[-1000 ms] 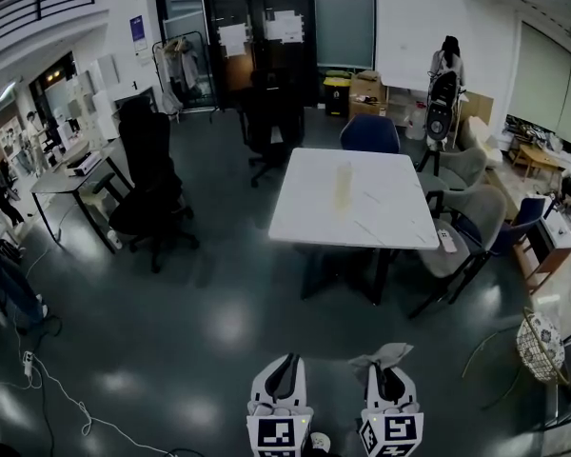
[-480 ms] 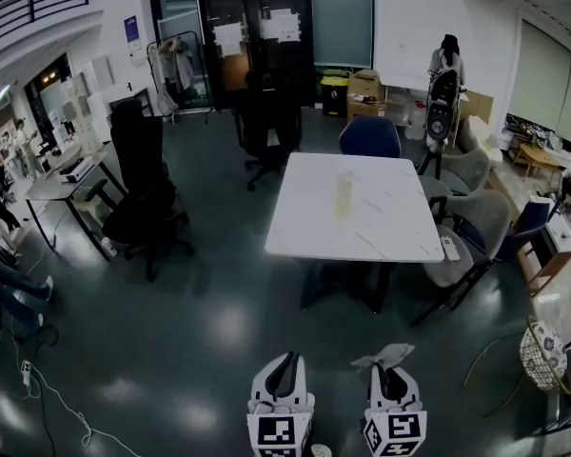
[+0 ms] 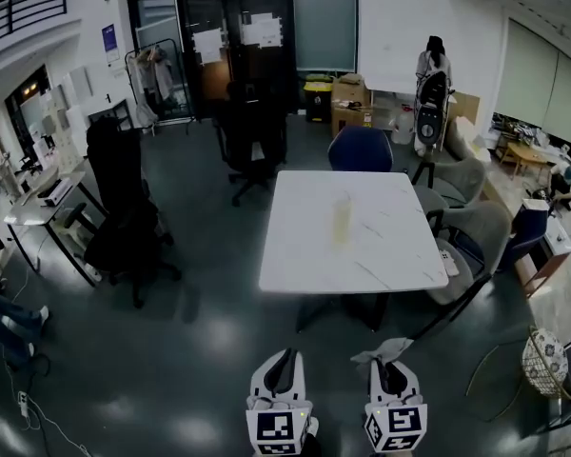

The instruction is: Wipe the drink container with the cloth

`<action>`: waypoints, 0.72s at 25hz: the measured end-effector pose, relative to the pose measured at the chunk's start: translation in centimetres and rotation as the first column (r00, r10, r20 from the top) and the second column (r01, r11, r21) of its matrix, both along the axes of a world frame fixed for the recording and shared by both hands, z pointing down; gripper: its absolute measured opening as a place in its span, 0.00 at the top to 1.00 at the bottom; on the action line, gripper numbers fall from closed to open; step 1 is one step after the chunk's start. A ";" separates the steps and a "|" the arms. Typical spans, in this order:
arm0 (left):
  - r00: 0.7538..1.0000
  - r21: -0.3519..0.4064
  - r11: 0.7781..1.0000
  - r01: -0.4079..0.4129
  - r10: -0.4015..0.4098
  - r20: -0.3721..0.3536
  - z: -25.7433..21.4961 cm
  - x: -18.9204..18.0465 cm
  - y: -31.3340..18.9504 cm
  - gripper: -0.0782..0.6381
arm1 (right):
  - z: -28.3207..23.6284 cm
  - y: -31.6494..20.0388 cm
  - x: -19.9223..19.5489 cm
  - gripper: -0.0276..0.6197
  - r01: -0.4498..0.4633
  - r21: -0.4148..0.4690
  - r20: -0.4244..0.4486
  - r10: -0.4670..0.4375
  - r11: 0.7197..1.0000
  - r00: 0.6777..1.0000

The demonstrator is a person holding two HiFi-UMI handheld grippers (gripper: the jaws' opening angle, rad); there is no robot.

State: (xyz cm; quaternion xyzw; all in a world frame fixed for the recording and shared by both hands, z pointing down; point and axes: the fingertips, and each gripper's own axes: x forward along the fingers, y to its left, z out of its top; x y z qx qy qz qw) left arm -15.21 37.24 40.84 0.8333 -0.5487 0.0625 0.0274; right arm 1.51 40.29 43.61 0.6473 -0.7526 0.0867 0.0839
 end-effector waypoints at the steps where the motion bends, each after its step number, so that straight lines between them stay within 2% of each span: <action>1: 1.000 0.002 1.000 -0.006 0.006 -0.001 -0.2 -0.2 -1.2 0.83 | -0.1 -1.0 -0.3 0.89 -0.002 0.001 -0.001 0.002 1.000 1.000; 8: 0.998 -0.006 0.998 -0.055 0.055 -0.016 0.1 -1.3 -6.8 0.83 | 0.0 -6.2 -1.9 0.89 -0.020 -0.006 -0.007 0.020 1.000 1.000; 18: 0.999 -0.057 0.997 -0.043 0.041 -0.031 1.6 -2.1 -11.7 0.83 | 1.2 -11.4 -2.7 0.89 0.000 -0.046 -0.012 -0.001 0.999 1.000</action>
